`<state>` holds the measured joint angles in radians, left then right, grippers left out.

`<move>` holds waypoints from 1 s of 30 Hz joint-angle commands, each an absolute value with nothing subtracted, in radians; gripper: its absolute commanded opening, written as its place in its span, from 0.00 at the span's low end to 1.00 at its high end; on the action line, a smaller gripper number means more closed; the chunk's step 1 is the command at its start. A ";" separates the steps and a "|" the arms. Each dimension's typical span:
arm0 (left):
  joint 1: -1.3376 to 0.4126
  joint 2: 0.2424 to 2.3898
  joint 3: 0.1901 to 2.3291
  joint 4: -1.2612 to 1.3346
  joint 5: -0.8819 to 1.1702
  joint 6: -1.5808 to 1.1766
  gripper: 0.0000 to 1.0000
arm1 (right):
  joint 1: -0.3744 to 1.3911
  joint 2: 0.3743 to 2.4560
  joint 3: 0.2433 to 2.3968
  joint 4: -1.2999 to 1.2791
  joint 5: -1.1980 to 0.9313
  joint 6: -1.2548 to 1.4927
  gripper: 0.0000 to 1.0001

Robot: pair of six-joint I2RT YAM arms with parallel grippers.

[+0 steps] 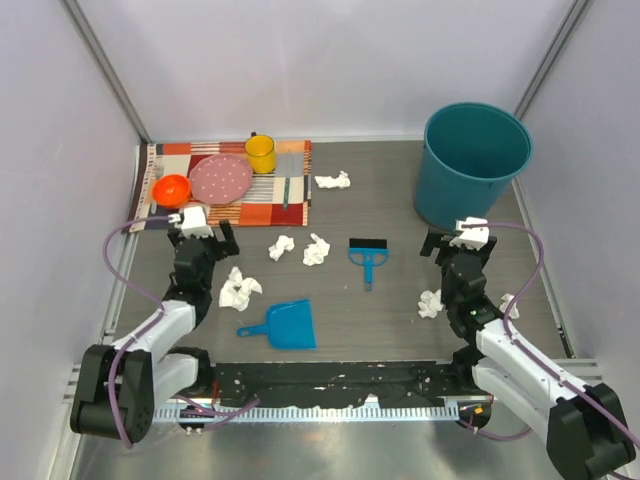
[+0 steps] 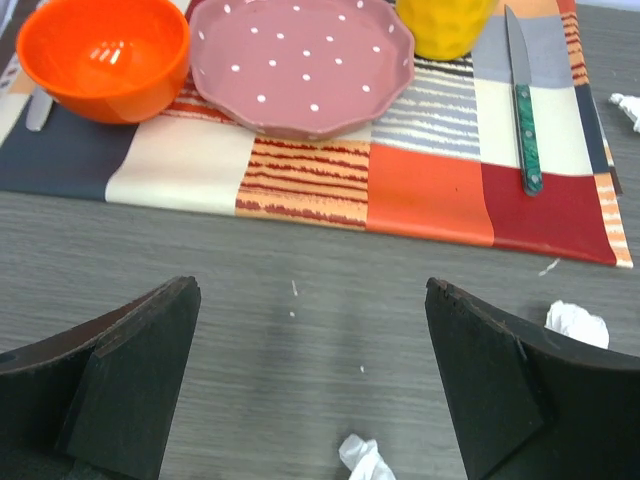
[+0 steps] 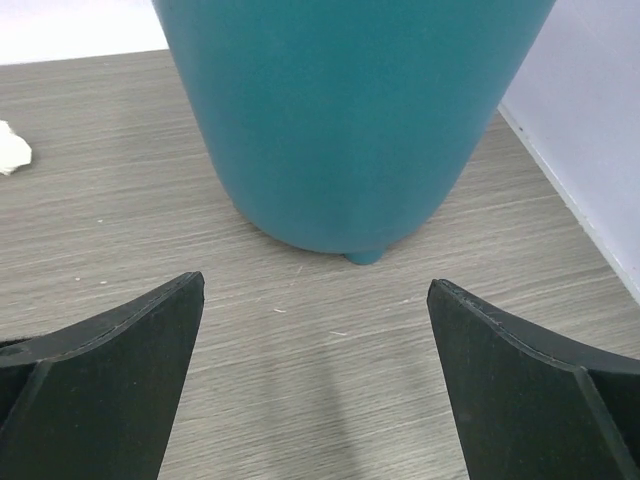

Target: Sweep away the paper scraps from the table

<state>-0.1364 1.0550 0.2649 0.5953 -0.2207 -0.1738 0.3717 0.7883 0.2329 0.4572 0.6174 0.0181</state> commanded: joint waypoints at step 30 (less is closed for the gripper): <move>-0.790 1.486 1.206 -0.405 0.221 -0.179 0.62 | 0.370 0.899 0.811 -0.267 0.268 0.330 0.89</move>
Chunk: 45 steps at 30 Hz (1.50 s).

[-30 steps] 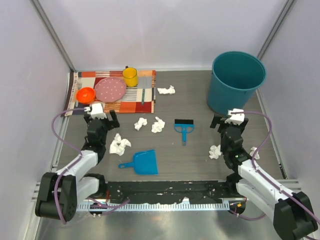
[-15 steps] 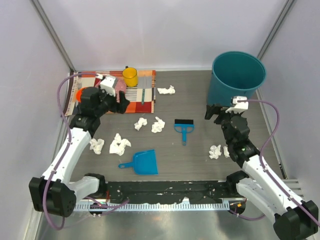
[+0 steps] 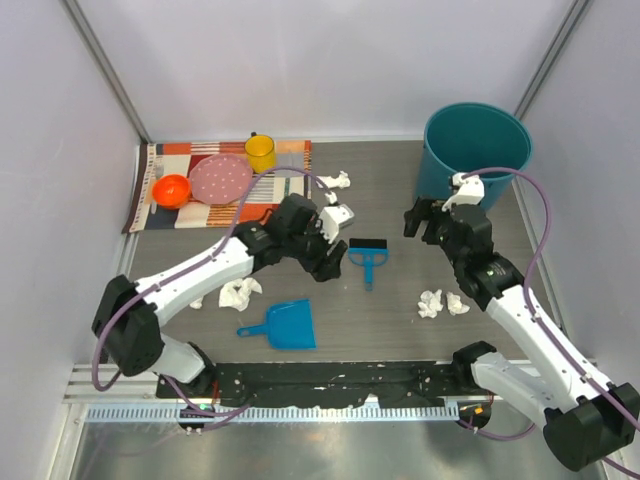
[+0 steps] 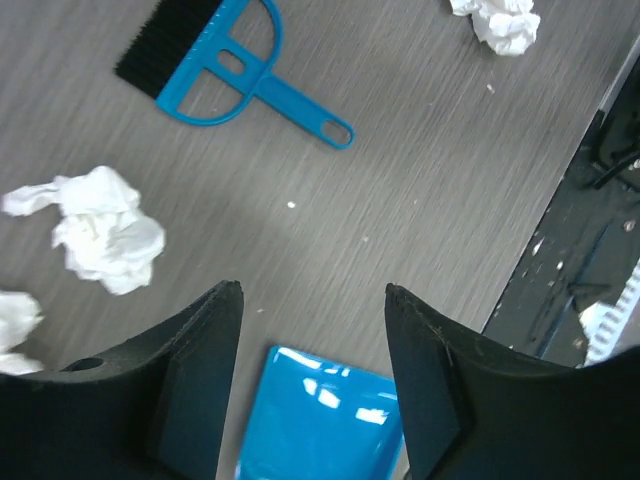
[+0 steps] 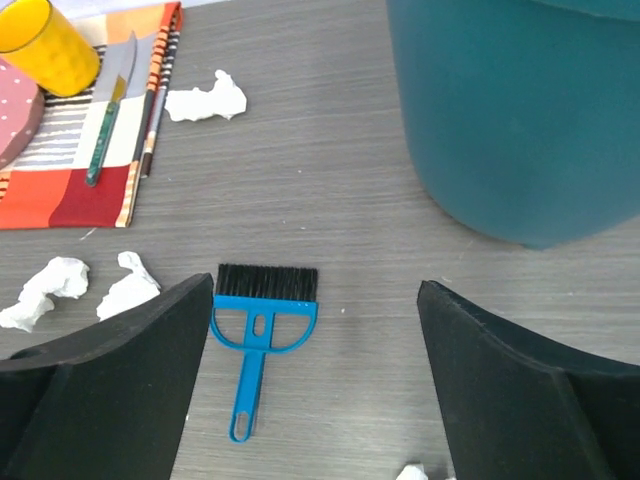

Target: Sweep away the paper scraps from the table

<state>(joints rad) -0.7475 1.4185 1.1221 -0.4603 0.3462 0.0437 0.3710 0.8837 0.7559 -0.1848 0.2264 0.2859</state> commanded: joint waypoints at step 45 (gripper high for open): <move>-0.485 1.270 0.989 -0.354 -0.020 -0.291 0.66 | 0.724 1.867 1.289 -0.569 0.121 -0.121 0.49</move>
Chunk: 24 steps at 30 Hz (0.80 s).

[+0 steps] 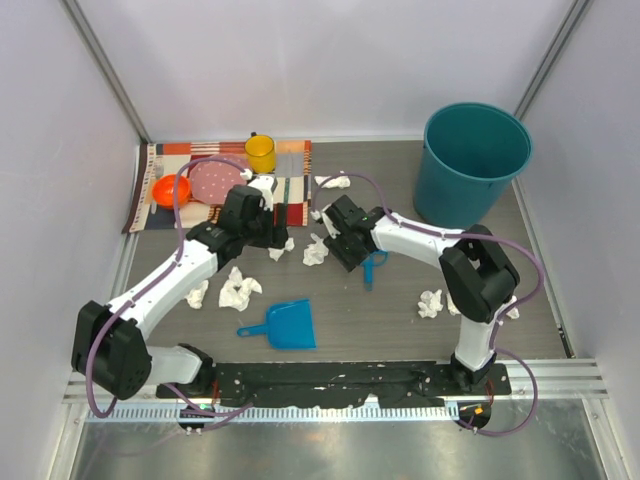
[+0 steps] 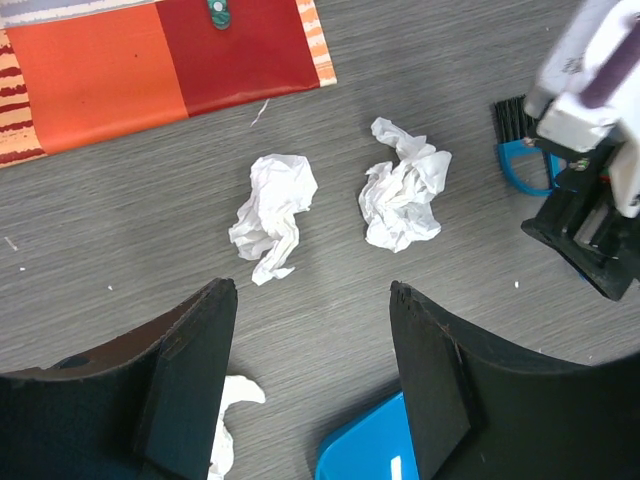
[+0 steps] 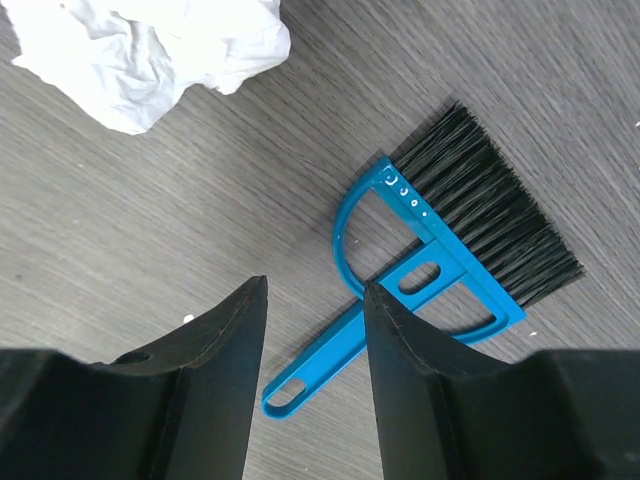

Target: Sweep away the paper scraps from the table

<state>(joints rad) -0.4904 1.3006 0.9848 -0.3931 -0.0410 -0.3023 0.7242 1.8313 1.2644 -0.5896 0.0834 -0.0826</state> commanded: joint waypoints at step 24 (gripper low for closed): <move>-0.485 1.253 1.043 -0.429 0.118 -0.213 0.65 | 0.721 1.781 1.310 -0.512 0.092 0.047 0.01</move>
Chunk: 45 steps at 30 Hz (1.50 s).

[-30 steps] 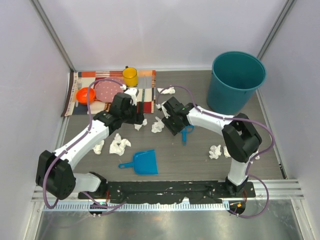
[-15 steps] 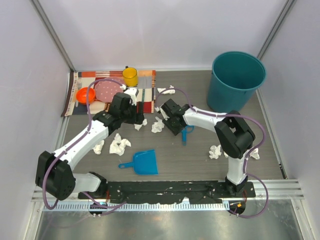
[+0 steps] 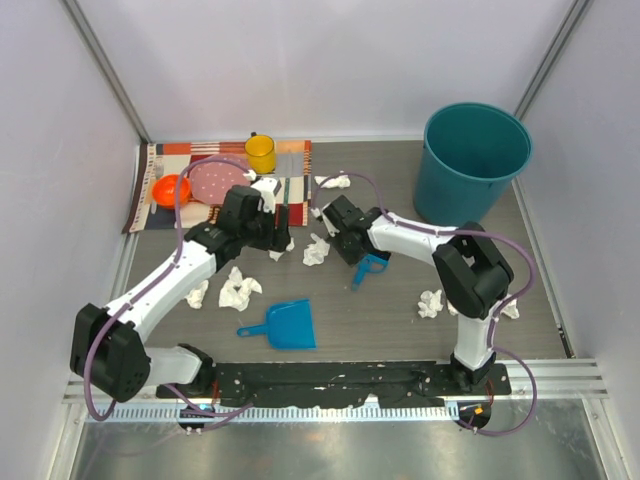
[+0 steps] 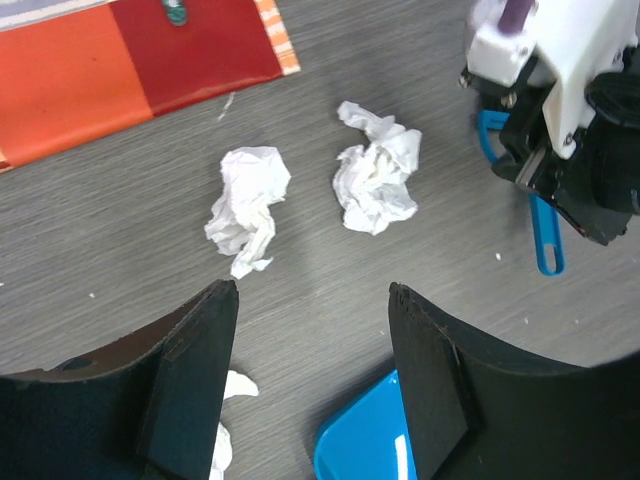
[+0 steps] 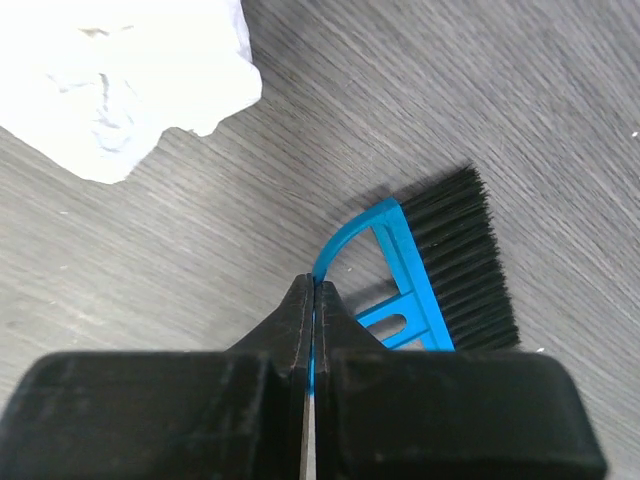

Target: Sweep away the paper scraps from the table

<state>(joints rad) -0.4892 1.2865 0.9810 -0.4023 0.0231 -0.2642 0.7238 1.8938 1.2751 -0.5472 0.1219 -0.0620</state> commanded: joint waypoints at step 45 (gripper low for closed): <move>-0.431 1.330 1.292 -0.991 1.000 1.114 0.89 | 0.729 1.509 1.405 -0.423 -0.948 0.181 0.01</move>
<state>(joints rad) -0.4164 1.3205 1.3151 -1.0229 0.9440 1.1046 0.7101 1.4990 1.3499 -0.5179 -0.8967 0.1287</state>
